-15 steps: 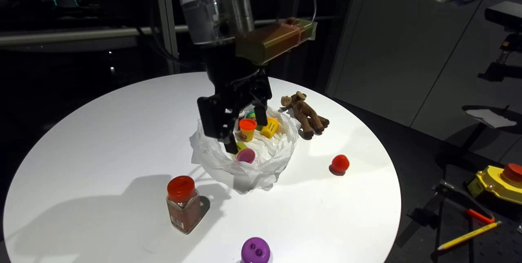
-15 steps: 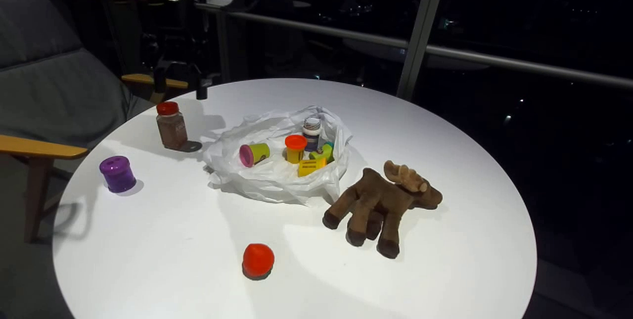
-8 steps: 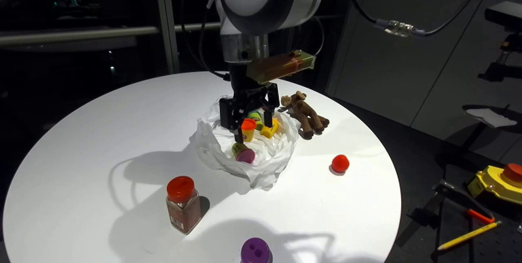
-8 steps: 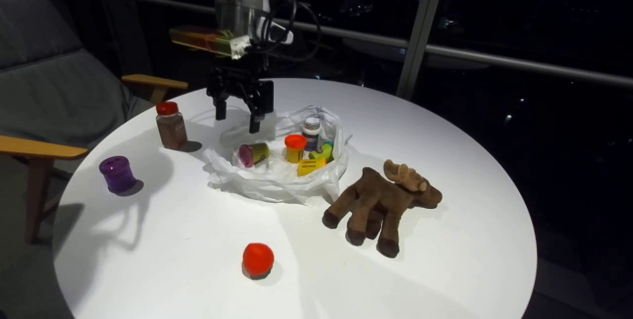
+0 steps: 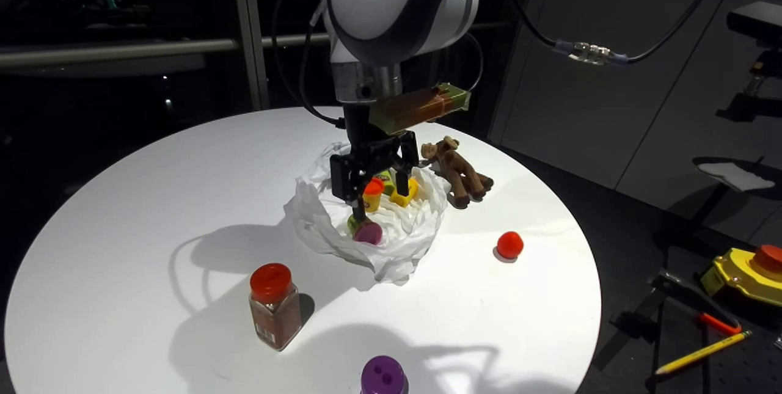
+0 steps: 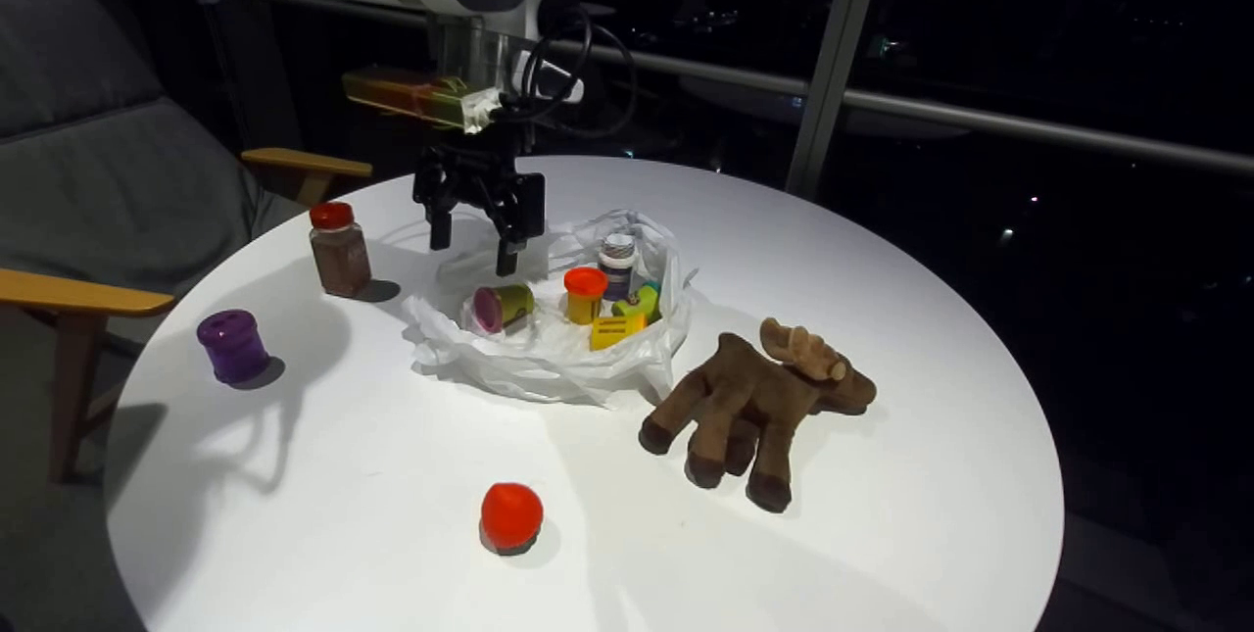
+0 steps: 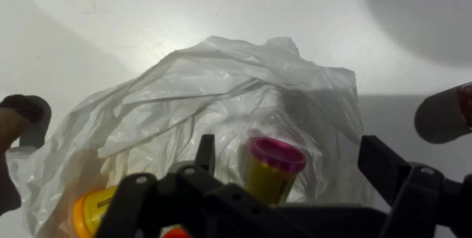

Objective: Remove all the contents from the white plastic bag and put them on the table one at a time

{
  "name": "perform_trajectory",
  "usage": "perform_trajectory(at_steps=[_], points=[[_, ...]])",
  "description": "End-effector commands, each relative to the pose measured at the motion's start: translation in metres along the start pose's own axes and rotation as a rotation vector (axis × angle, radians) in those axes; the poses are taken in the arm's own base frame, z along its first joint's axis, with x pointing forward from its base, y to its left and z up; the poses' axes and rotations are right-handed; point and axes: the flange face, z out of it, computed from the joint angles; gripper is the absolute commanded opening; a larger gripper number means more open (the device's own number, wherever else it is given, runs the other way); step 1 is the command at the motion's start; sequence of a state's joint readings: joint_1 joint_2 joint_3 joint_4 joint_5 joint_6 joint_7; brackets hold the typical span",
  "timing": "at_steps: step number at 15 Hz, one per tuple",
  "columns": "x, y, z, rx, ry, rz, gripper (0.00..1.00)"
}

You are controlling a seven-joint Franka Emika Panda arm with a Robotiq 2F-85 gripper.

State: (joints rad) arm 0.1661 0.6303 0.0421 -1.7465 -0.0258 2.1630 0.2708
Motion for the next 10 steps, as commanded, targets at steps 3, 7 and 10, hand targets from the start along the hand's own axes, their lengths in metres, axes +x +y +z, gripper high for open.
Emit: perform_trajectory(at_steps=[3,7,10], points=[[0.009,-0.001,0.008,-0.025,0.047,-0.002,1.00],[0.023,0.003,0.019,-0.026,0.089,0.032,1.00],[0.038,0.007,0.028,-0.062,0.134,0.111,1.00]])
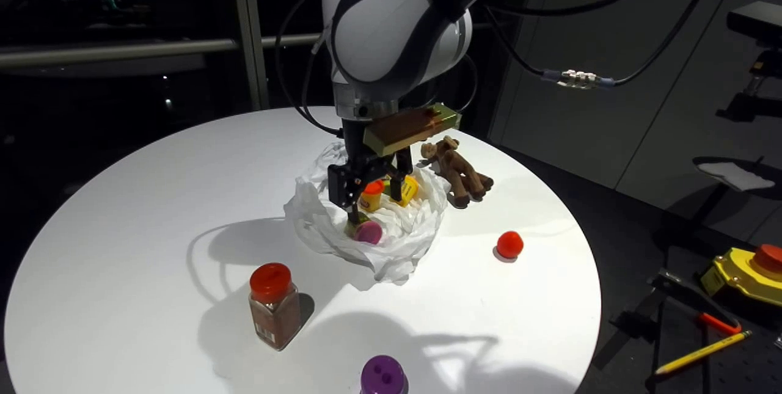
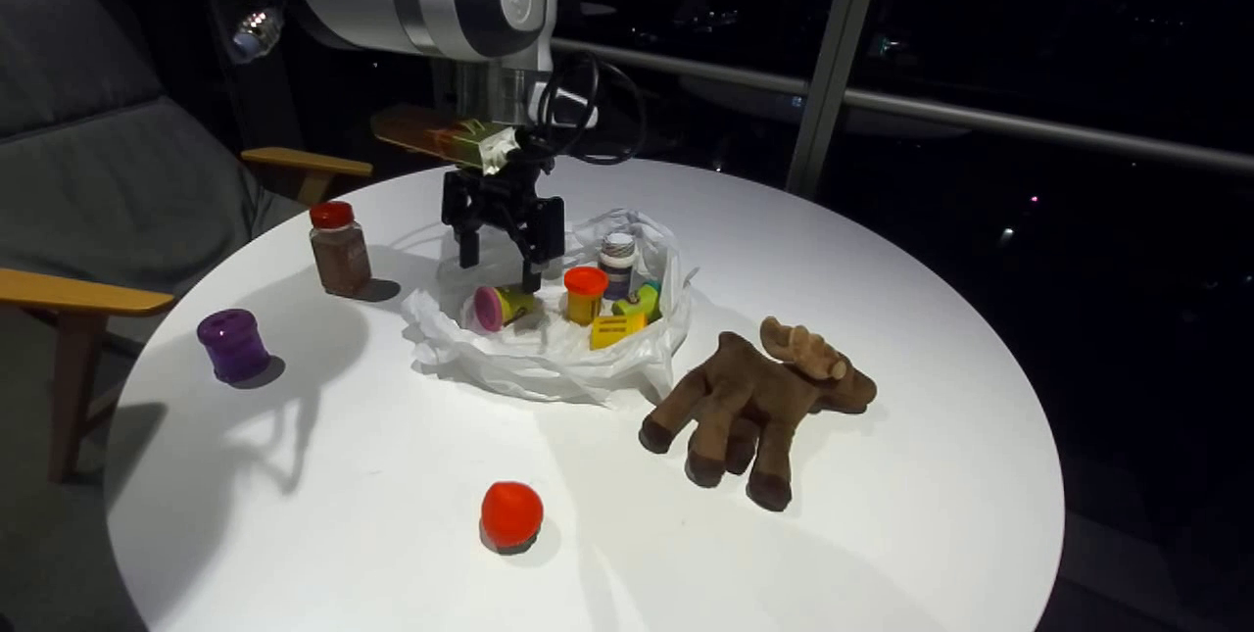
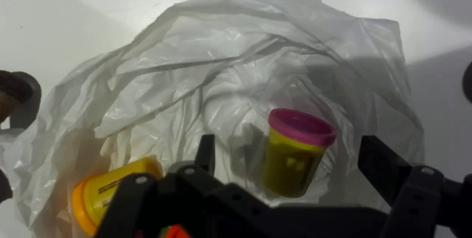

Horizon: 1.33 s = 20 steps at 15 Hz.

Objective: Remove all the contents from the white plastic bag and put them on the table one at a time

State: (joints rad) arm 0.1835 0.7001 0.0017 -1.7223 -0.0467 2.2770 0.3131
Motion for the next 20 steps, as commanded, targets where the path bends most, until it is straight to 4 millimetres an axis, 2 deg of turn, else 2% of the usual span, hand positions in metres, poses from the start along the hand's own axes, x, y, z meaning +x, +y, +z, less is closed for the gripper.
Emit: perform_trajectory(at_steps=[1,2,8,10,14,15,16,20], points=[[0.021,0.000,0.006,-0.058,0.066,0.082,1.00],[0.029,0.015,0.008,-0.070,0.073,0.108,1.00],[0.064,0.055,0.010,-0.077,0.108,0.221,1.00],[0.070,0.061,0.012,-0.043,0.094,0.215,1.00],[0.077,0.062,0.020,-0.001,0.081,0.214,1.00],[0.077,0.061,0.021,0.008,0.078,0.207,0.75],[0.077,0.059,0.021,0.013,0.082,0.203,0.73],[0.071,0.049,0.015,0.013,0.094,0.188,0.42]])
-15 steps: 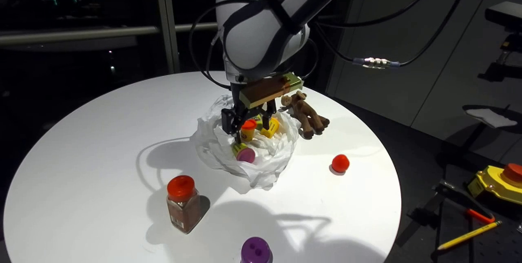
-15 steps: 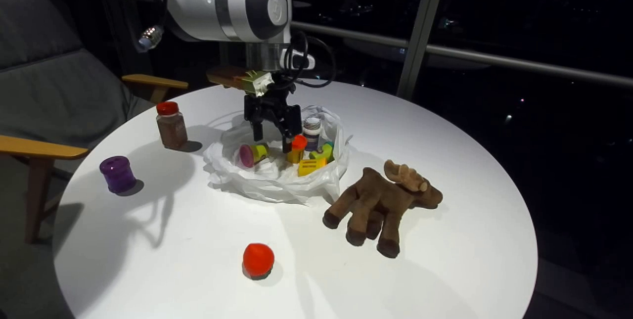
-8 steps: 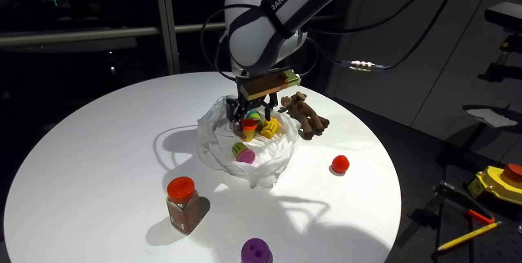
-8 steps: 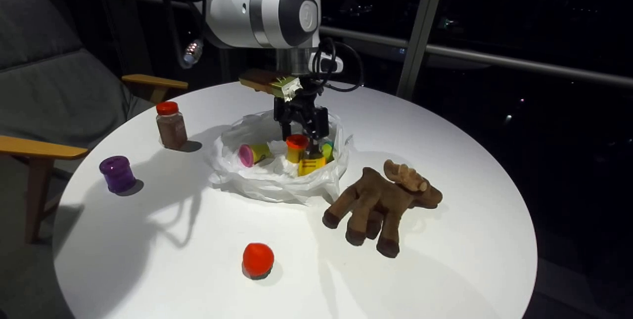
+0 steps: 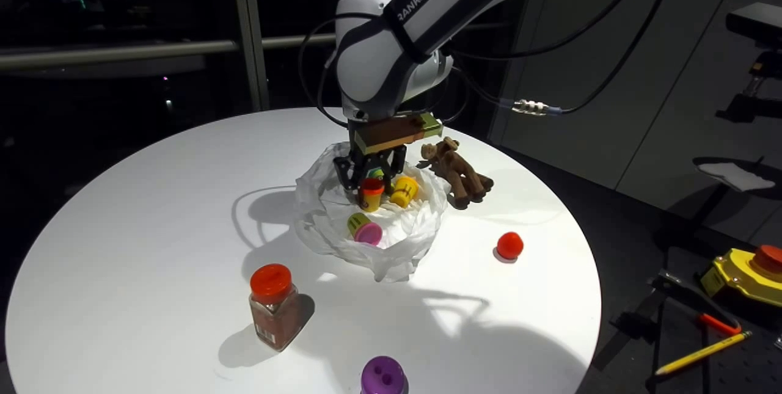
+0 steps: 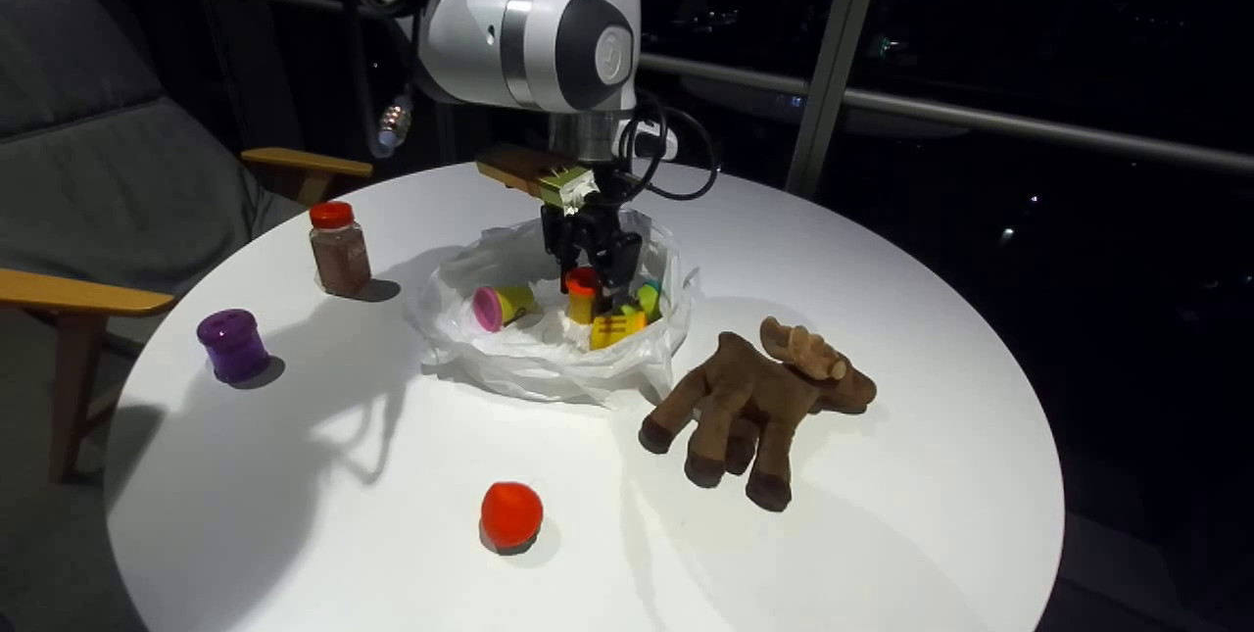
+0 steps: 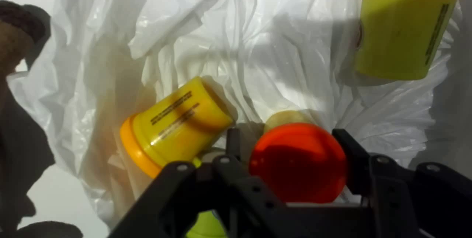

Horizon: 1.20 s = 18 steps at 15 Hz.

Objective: Remove all the contents from the white plastic bag and put them on the table one at a time

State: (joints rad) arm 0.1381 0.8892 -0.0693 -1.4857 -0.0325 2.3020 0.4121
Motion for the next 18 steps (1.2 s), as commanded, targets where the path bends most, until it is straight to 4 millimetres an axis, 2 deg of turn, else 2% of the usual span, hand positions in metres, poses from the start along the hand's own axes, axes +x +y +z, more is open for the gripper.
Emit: perform_trajectory(at_steps=[1,3,4,8,13,16,18], points=[[-0.004,-0.017,-0.015,0.020,0.022,-0.017,0.34],[-0.016,-0.028,-0.022,0.009,0.026,-0.018,0.24],[-0.023,-0.034,-0.027,0.008,0.018,-0.021,0.24],[-0.050,-0.029,-0.059,-0.033,0.017,-0.020,0.24],[-0.102,0.005,-0.106,-0.115,0.006,-0.029,0.24],[-0.146,0.026,-0.122,-0.125,-0.051,-0.084,0.24],[-0.178,0.034,-0.122,-0.121,-0.072,-0.120,0.24]])
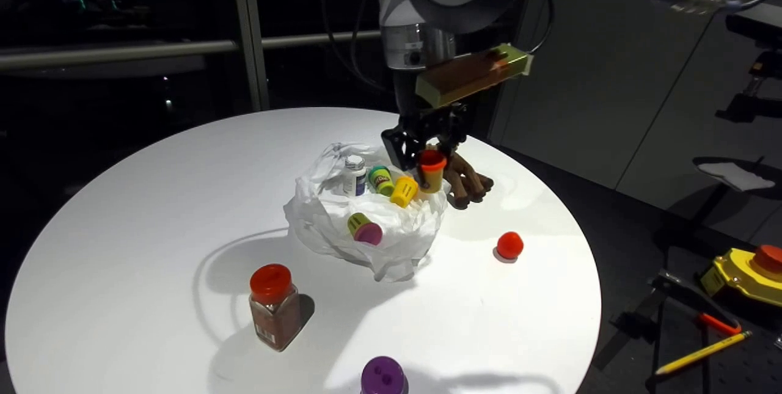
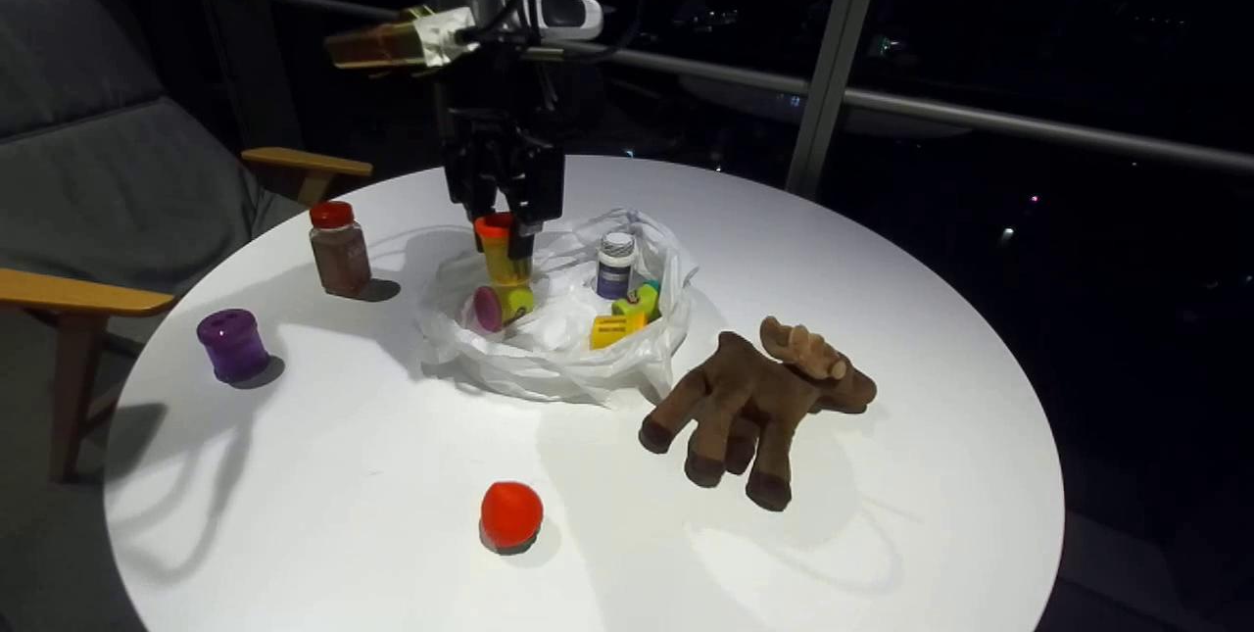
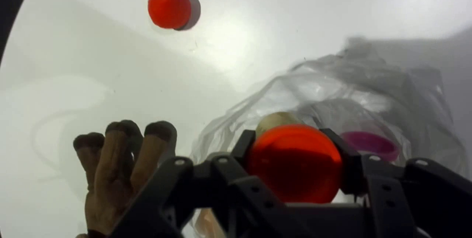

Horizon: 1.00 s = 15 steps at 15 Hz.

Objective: Remove all the contents from the white plastic bag and put them on the table one at a time

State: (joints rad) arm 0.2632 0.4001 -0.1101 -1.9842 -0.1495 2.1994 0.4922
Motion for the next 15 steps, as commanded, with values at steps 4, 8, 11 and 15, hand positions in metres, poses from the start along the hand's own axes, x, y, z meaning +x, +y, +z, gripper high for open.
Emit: perform_trajectory(at_steps=[4,8,11,15], points=[[-0.101,0.007,0.022,0.028,-0.054,-0.136,0.24],[-0.123,-0.031,0.077,0.008,-0.080,-0.189,0.24],[-0.125,-0.057,0.108,0.040,-0.066,-0.222,0.24],[-0.124,-0.072,0.135,0.073,-0.051,-0.237,0.24]])
